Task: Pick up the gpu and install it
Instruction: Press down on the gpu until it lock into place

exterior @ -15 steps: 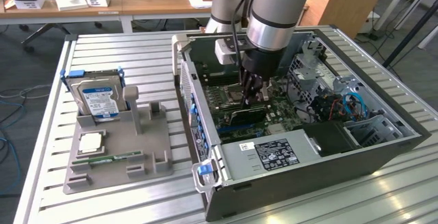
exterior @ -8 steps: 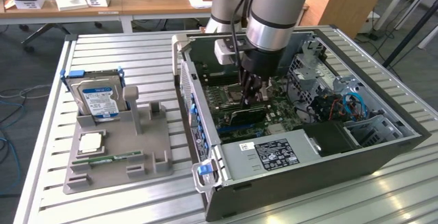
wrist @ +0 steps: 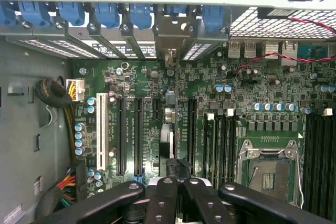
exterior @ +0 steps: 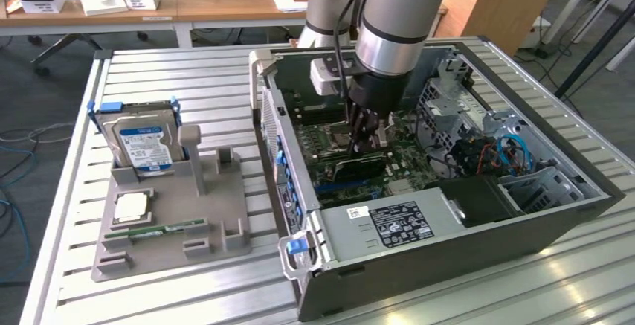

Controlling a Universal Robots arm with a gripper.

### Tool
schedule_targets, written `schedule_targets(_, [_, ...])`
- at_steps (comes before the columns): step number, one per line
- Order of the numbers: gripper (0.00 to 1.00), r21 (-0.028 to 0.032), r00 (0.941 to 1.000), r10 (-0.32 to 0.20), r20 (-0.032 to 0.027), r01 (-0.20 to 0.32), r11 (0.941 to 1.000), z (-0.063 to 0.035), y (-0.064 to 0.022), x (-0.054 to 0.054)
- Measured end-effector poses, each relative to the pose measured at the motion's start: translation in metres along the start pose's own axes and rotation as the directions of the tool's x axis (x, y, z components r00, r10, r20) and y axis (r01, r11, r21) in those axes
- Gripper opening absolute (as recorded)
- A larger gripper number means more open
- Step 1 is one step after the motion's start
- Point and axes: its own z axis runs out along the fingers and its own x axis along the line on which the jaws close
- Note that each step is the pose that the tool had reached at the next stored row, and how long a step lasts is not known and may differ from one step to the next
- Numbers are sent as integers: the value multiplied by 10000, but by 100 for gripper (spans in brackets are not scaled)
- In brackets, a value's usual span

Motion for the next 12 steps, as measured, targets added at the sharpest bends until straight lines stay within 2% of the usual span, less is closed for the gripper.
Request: schedule_targets(12, [10,2,10000,3,2,-3,10000,34,1,-10])
